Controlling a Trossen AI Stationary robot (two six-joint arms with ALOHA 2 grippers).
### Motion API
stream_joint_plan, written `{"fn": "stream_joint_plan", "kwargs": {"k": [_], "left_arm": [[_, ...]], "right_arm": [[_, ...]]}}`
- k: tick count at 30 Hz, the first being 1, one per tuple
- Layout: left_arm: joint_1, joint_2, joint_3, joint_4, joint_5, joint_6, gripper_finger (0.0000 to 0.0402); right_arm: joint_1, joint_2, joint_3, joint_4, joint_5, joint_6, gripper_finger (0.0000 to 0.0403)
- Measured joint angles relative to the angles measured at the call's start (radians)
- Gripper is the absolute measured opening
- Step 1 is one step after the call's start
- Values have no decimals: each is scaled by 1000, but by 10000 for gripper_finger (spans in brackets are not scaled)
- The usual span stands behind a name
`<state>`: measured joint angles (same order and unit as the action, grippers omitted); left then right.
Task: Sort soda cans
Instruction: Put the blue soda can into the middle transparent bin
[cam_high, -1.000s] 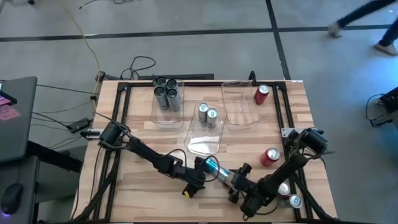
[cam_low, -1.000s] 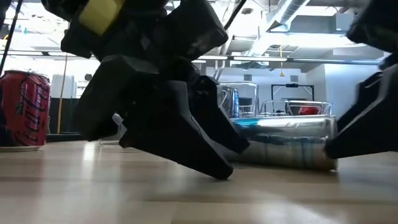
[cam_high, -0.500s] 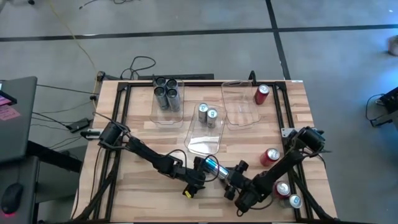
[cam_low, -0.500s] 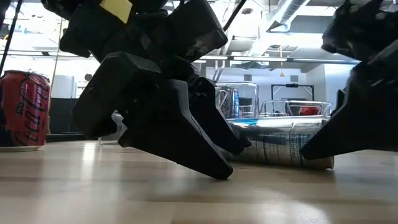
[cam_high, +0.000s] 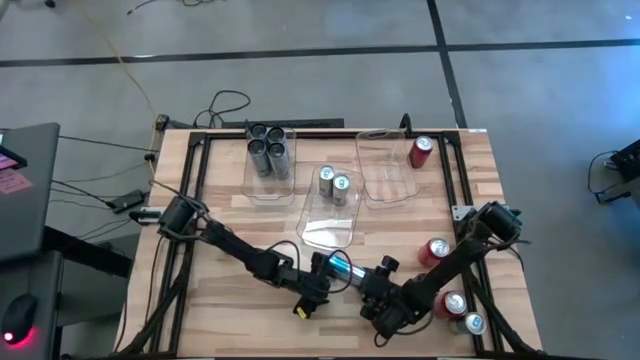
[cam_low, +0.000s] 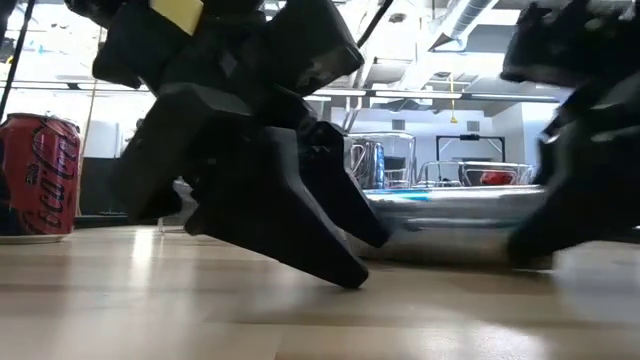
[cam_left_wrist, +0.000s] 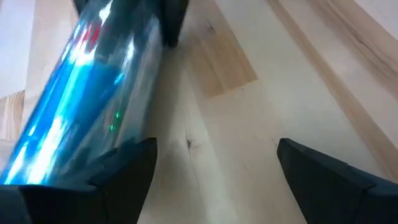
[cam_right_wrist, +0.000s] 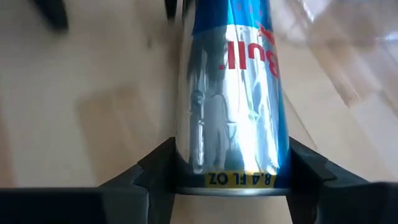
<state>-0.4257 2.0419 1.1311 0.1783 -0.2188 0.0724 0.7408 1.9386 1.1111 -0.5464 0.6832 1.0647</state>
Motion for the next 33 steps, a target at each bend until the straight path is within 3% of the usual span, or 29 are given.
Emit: {"fn": "stream_joint_plan", "kwargs": {"k": [7, 13, 21, 33], "left_arm": [[-42, -73, -4, 1, -62, 44, 334], [-68, -111, -2, 74, -229, 38, 334], [-34, -72, -1, 120, -36, 13, 334], [17, -37, 1, 131, -21, -66, 325]], "right_arm": [[-8, -9, 237, -368, -206, -134, 230], [-48, -8, 402, -459, -367, -272, 228], [-120, -8, 506, -465, -447, -390, 228], [-161, -6, 506, -437, -444, -448, 230]]}}
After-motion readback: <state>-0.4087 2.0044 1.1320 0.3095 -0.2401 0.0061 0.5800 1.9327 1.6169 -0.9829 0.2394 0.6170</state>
